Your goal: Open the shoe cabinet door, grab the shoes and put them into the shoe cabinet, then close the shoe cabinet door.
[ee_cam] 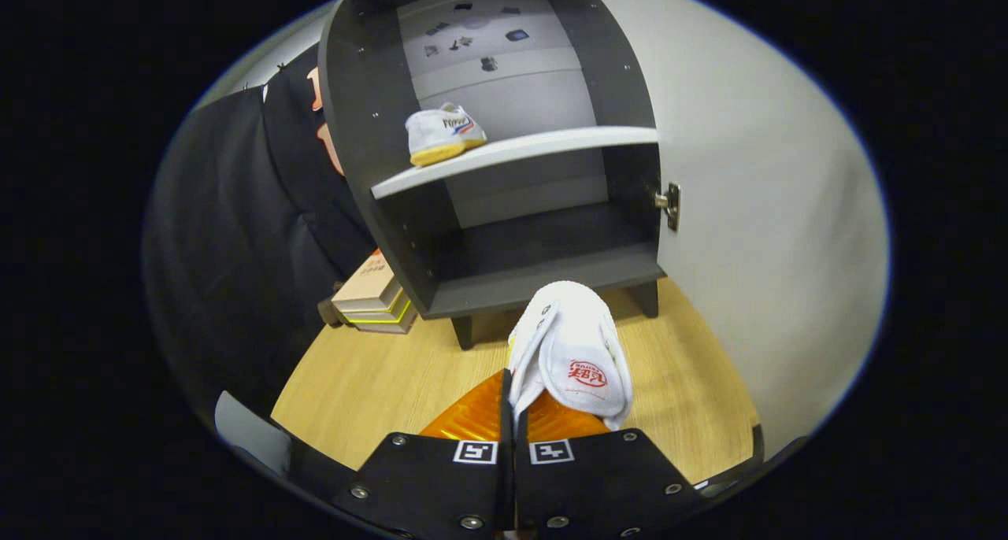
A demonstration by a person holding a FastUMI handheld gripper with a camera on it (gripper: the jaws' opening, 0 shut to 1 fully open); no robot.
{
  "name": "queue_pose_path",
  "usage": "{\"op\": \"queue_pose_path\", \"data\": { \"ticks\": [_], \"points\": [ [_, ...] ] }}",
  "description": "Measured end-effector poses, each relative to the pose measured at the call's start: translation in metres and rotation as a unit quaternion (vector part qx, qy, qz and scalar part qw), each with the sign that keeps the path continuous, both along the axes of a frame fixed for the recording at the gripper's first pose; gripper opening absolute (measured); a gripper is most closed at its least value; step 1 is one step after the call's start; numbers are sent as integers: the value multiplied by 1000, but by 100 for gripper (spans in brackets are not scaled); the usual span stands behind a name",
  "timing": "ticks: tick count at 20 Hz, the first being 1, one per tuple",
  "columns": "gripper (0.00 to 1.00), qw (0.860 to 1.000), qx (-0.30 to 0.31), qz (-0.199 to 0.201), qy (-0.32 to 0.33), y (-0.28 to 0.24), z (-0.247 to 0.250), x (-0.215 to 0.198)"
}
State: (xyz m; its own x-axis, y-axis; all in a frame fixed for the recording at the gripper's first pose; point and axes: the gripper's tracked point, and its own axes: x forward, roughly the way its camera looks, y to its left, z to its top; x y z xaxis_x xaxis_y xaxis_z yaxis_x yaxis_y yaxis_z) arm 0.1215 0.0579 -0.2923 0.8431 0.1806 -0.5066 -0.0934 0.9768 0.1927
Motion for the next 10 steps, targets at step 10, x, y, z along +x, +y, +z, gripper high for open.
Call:
{"op": "queue_pose_path", "data": {
  "ticks": [10],
  "points": [
    [1,992,-42,10,-117,-12,158,98]
  ]
}}
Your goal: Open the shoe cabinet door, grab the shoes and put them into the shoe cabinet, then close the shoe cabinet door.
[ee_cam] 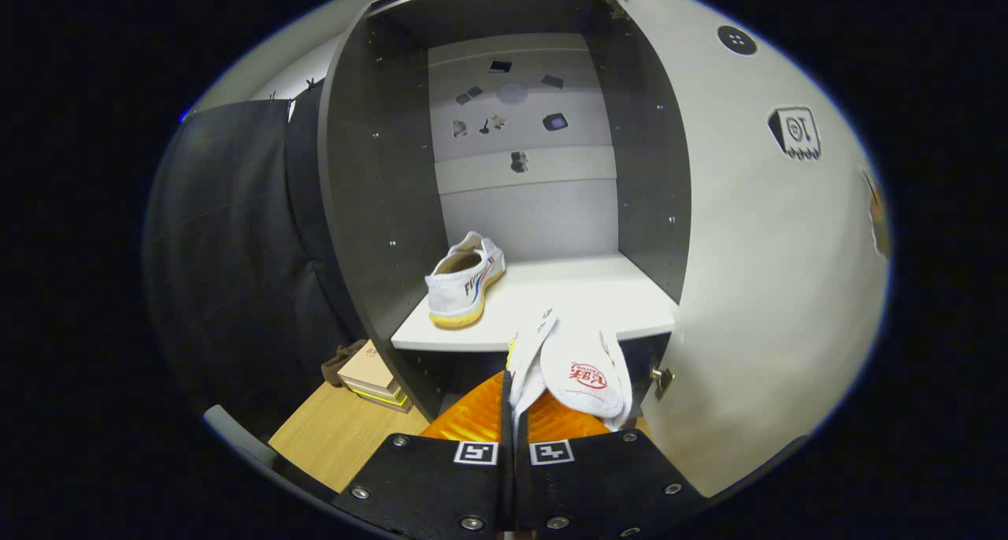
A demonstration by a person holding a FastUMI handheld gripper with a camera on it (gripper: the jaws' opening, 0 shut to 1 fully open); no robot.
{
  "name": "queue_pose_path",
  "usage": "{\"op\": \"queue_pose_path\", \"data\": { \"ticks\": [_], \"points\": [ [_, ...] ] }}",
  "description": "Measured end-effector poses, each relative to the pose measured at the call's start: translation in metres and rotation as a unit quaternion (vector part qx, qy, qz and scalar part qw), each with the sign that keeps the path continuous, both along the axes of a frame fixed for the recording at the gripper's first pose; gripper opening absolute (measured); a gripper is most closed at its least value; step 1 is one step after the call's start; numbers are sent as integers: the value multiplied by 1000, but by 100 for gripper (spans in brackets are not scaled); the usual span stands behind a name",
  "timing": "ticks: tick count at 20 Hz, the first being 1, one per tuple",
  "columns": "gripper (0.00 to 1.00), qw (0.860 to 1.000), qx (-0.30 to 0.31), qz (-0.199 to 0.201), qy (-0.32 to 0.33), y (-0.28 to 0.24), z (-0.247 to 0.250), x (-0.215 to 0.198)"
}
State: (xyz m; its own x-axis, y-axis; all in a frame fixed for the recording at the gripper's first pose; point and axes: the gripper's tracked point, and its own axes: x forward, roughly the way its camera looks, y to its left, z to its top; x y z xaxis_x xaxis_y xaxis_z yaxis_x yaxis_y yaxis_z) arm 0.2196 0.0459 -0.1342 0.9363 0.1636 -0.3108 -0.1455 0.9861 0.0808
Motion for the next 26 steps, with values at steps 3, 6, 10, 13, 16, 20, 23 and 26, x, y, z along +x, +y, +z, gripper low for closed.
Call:
{"op": "queue_pose_path", "data": {
  "ticks": [3,6,10,13,16,20,23,26],
  "points": [
    [1,1000,-12,7,-15,1,23,43],
    [1,1000,-20,11,-21,5,34,91],
    [1,999,-30,10,-12,5,35,151],
    [1,999,-44,0,-4,-3,31,194],
    [1,998,-58,-12,23,-12,21,224],
    [1,996,-64,-24,48,-17,5,237],
    [1,996,-50,-33,60,-20,-1,240],
    [5,995,-11,-24,92,-13,-15,236]
  ]
}}
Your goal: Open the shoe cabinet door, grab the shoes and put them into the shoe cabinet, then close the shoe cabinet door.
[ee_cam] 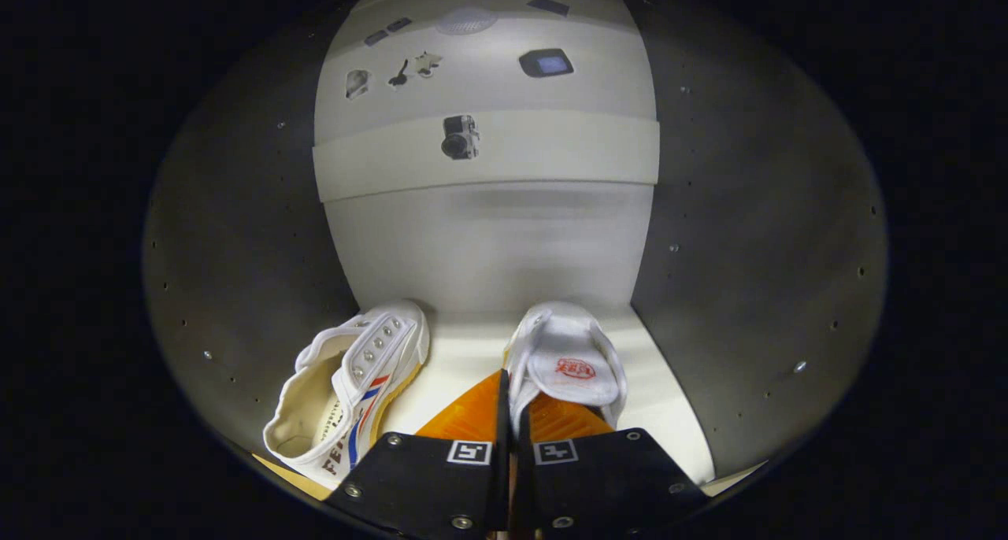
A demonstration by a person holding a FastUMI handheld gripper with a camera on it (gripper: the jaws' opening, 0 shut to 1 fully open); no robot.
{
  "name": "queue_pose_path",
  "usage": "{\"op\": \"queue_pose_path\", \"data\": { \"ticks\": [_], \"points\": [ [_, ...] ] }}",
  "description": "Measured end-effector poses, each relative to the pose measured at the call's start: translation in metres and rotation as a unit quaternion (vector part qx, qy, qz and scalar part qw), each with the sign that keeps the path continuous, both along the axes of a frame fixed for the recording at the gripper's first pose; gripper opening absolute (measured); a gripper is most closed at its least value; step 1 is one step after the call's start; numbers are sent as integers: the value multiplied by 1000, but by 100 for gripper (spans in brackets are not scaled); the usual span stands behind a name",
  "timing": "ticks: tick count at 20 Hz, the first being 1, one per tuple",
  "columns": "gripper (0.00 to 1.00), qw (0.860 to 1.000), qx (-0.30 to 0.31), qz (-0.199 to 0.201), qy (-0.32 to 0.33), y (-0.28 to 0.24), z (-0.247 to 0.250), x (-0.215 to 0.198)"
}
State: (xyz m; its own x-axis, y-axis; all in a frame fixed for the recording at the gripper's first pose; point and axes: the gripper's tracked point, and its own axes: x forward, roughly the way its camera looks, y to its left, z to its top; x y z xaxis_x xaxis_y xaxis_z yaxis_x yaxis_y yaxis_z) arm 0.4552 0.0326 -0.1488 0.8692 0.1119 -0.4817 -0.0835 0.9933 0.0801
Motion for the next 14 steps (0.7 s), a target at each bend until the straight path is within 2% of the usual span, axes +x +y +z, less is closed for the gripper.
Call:
{"op": "queue_pose_path", "data": {
  "ticks": [1,6,14],
  "points": [
    [7,1000,15,3,2,7,-2,-1],
    [10,1000,7,-10,-12,3,9,-19],
    [10,998,-6,-14,-54,13,57,-114]
  ]
}}
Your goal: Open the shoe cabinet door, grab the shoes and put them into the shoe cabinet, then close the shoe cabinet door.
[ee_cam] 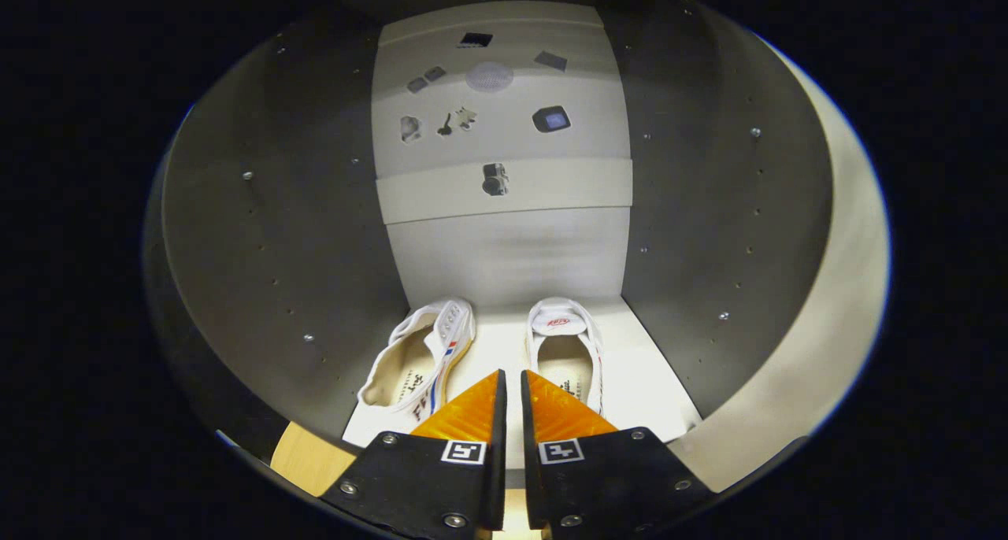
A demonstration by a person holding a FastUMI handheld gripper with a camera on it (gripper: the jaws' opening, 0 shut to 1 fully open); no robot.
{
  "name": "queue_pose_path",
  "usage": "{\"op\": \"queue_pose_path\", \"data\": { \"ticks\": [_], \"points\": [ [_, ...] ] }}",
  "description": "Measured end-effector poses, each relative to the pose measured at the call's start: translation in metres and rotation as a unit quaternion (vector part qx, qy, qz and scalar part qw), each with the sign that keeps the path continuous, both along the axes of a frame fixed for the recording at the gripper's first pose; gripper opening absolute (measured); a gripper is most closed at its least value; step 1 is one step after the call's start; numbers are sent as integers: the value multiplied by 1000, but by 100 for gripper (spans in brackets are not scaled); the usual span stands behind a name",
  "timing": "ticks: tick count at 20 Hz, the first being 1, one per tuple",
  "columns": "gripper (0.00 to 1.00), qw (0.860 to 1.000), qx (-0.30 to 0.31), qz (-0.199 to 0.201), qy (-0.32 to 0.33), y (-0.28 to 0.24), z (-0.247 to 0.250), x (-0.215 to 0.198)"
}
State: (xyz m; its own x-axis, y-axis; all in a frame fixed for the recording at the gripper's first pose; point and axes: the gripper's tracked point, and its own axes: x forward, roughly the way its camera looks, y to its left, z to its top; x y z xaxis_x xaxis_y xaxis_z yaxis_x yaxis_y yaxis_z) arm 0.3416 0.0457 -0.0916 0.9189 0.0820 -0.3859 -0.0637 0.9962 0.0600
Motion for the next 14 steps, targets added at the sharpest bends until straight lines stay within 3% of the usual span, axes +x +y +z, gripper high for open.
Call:
{"op": "queue_pose_path", "data": {
  "ticks": [14],
  "points": [
    [11,995,12,-15,-96,22,83,-241]
  ]
}}
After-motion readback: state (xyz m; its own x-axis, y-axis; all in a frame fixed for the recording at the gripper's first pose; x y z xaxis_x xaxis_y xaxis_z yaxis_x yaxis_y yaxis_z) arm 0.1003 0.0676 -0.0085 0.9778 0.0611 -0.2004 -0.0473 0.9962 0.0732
